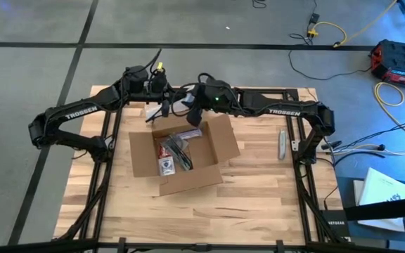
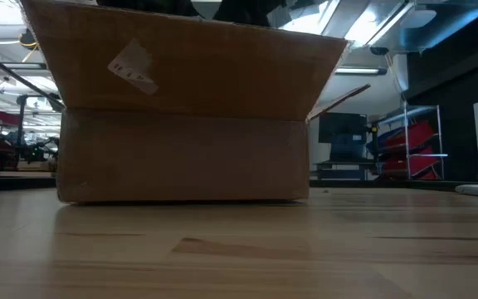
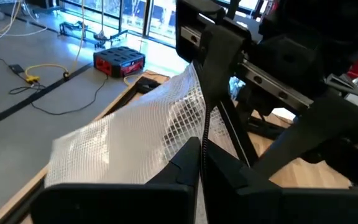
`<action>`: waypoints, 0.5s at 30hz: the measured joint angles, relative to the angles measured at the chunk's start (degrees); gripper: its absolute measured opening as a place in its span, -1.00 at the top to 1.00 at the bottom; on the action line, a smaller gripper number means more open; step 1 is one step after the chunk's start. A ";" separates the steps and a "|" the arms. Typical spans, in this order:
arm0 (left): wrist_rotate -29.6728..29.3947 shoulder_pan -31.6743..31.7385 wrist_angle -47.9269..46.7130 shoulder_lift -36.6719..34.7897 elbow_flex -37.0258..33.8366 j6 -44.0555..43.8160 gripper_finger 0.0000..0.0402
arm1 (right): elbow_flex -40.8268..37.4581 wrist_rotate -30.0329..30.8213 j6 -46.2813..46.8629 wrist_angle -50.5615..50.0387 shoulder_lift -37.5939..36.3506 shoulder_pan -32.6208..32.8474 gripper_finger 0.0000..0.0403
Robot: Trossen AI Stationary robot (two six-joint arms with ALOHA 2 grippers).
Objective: Unpack boxes
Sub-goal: Put the white adapter into the transparent zip bag
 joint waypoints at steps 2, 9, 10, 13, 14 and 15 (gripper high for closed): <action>0.05 0.00 -0.10 0.00 0.00 -0.46 1.00 | 0.03 2.03 0.22 0.04 -0.01 0.00 0.11; 0.32 0.00 0.01 0.00 -0.04 -1.32 1.00 | 0.08 5.97 0.20 -0.44 0.84 -0.05 0.11; 0.33 0.00 0.14 0.00 -0.04 -1.39 1.00 | 0.12 6.10 0.31 -0.28 0.98 -0.06 0.11; 0.47 -0.02 0.34 0.00 -0.09 -1.49 1.00 | 0.15 6.52 0.34 -0.30 1.84 -0.10 0.11; 0.74 -0.07 0.34 0.02 -0.09 -1.49 1.00 | 0.14 6.52 0.41 -0.48 2.05 -0.16 0.11; 0.94 -0.09 0.18 0.01 -0.09 -1.50 1.00 | 0.14 6.57 0.39 -1.01 2.55 -0.18 0.11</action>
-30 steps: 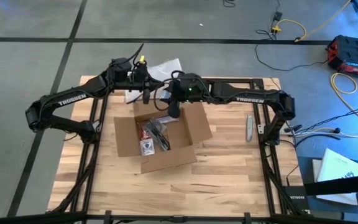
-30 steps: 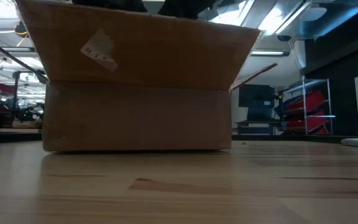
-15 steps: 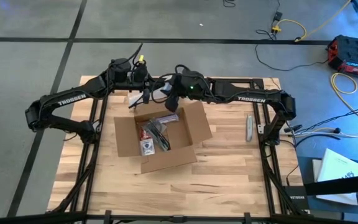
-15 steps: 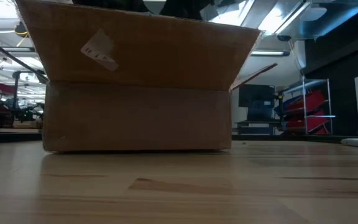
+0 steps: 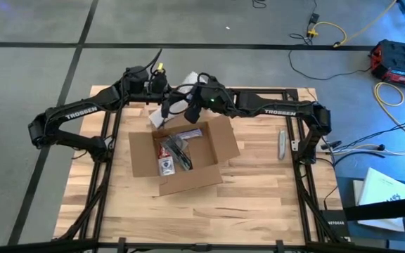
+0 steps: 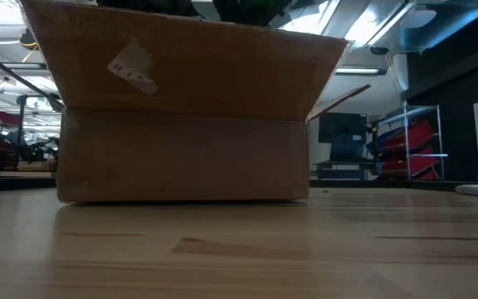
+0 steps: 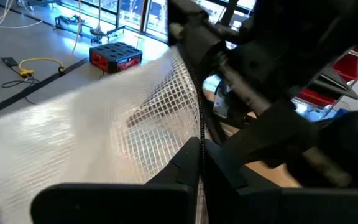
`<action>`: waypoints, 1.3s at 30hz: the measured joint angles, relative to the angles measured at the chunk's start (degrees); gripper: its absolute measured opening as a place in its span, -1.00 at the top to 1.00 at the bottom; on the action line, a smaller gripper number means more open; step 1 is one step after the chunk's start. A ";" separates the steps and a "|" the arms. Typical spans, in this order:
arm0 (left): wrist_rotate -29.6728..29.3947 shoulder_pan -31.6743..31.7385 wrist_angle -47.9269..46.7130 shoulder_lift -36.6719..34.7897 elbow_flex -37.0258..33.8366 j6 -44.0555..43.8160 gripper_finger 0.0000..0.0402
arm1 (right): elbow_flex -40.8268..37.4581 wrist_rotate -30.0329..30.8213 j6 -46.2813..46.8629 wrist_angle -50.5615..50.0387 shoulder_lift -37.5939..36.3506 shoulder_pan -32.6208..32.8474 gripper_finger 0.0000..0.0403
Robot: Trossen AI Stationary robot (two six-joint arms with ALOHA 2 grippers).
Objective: Unpack boxes
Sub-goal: Put the white adapter into the transparent zip bag, then put the chocolate into the zip bag
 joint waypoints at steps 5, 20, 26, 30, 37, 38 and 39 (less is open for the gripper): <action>0.55 -0.07 0.29 -0.01 0.00 0.13 1.00 | -0.04 -0.07 -0.24 0.96 1.68 -0.07 0.10; 0.60 -0.26 -0.54 -0.01 0.00 1.02 1.00 | 2.29 -2.59 0.05 1.17 1.68 0.85 -0.56; 0.84 0.00 -1.11 -0.04 0.02 3.70 1.00 | 7.90 -8.00 0.61 -8.73 1.12 3.16 -0.58; 0.27 0.86 -1.49 -0.04 0.02 5.73 1.00 | 11.02 -9.16 2.35 -17.11 1.04 5.45 -0.54; 0.19 2.84 -1.35 0.09 -1.06 8.00 1.00 | 16.79 -9.09 3.08 -19.02 1.02 9.14 -0.48; 0.18 3.20 -1.40 0.12 -1.53 8.00 1.00 | 17.45 -9.07 3.17 -20.18 1.02 9.70 -0.47; 0.16 3.44 -1.45 0.12 -1.98 8.01 1.00 | 18.02 -9.07 3.31 -21.37 1.02 10.25 -0.47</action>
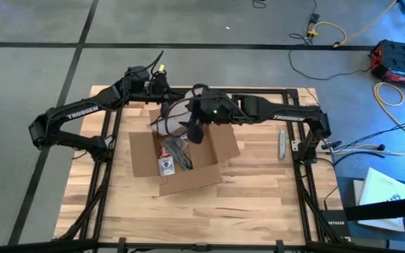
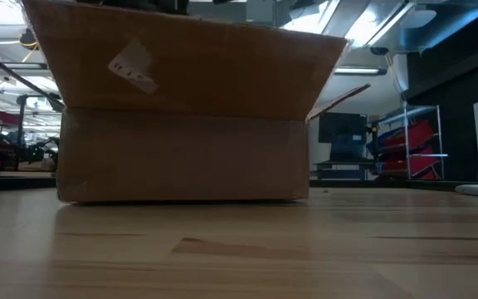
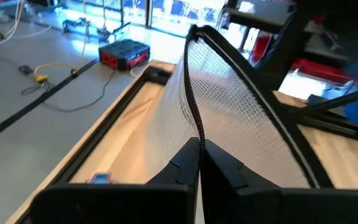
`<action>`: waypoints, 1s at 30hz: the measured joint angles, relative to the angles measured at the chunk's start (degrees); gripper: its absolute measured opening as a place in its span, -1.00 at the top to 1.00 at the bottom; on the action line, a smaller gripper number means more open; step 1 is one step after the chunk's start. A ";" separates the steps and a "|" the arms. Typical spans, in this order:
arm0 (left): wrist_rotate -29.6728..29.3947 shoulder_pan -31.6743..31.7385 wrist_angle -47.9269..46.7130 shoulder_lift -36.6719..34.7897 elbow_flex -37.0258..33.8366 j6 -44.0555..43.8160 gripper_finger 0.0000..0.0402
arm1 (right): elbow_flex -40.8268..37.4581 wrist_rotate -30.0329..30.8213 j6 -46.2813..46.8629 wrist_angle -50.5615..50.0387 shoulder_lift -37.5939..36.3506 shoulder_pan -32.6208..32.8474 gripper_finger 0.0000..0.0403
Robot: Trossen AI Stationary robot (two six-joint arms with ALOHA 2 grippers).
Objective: Unpack boxes
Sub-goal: Put the chocolate into the zip bag
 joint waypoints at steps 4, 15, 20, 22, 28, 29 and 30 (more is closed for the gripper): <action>0.04 0.99 0.05 0.00 -0.63 -0.05 1.00 | -0.26 -0.02 1.22 -7.14 0.20 1.57 -0.46; 0.15 1.87 0.72 0.00 -0.77 0.12 1.00 | -7.28 -7.93 -2.08 -8.53 4.06 0.56 -0.45; -0.13 2.30 1.16 -0.23 -0.77 1.29 1.00 | -8.25 -9.89 -10.90 -7.32 9.22 0.17 -0.45; -0.54 2.62 1.76 -0.75 -0.77 1.24 1.00 | -8.21 -9.17 -13.71 -6.73 10.81 -0.01 -0.45; -1.07 4.36 4.05 -2.27 -0.77 -1.92 1.00 | -8.23 -4.41 -20.71 -6.69 15.80 -0.75 -0.32; -1.12 4.51 3.84 -2.29 -0.77 -1.91 1.00 | -8.22 -3.31 -22.10 -6.66 16.38 -0.97 -0.29; -1.16 4.66 3.68 -2.29 -0.77 -1.85 1.00 | -8.20 -2.52 -23.22 -6.58 17.10 -1.09 -0.25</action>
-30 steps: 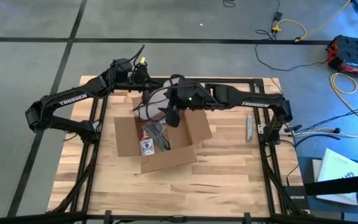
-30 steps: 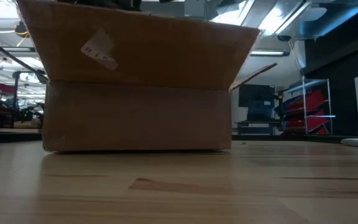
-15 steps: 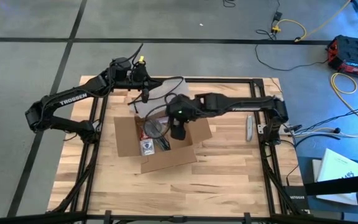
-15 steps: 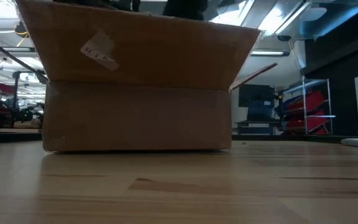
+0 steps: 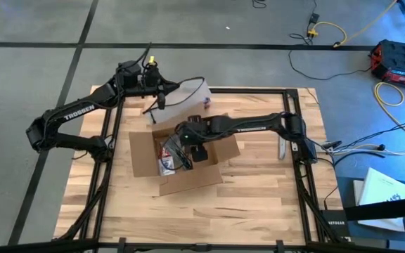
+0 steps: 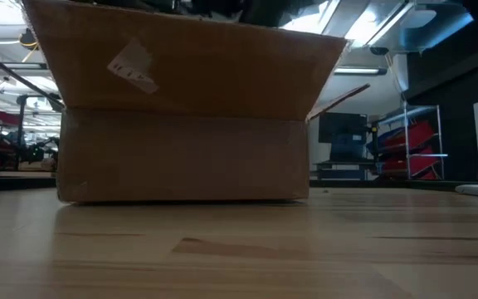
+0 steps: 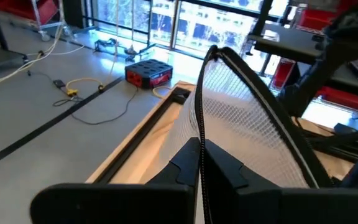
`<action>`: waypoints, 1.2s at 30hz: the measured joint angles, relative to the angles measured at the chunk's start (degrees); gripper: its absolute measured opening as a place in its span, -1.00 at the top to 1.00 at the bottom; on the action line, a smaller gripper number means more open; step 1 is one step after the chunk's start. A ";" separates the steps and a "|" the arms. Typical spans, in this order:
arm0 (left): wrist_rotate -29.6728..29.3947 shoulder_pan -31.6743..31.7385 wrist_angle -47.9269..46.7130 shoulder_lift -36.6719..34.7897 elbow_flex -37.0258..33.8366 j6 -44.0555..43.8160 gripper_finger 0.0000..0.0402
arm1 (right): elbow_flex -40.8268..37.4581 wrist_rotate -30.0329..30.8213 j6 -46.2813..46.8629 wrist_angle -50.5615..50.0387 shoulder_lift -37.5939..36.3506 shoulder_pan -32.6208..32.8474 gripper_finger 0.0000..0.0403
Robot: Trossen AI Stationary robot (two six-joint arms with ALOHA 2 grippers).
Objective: Unpack boxes
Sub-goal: Put the chocolate into the zip bag
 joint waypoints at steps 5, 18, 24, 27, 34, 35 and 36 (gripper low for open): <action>0.00 0.41 -0.97 -0.02 0.00 1.28 1.00 | 0.00 -1.10 -1.41 0.80 2.74 -1.78 -0.12; -0.59 0.42 -3.54 -0.04 0.00 3.13 1.00 | 0.00 -2.47 -2.97 3.96 6.24 -5.08 -0.06; -0.60 0.42 -3.59 -0.04 0.00 3.13 1.00 | 0.09 -4.02 -4.05 4.88 7.21 -5.51 -0.06; -0.59 0.42 -3.63 -0.04 0.00 3.13 1.00 | -0.04 -4.36 -4.44 5.49 8.07 -5.36 -0.06; -0.58 0.42 -3.67 -0.04 0.00 2.96 1.00 | 0.04 -4.38 -4.43 5.68 9.31 -5.37 -0.06; -0.57 0.42 -3.68 -0.04 0.00 2.89 1.00 | 0.03 -3.93 -4.43 5.80 9.45 -5.37 -0.06; -0.57 0.42 -3.70 -0.04 0.00 2.82 1.00 | 0.01 -3.49 -4.42 5.93 9.59 -5.36 -0.06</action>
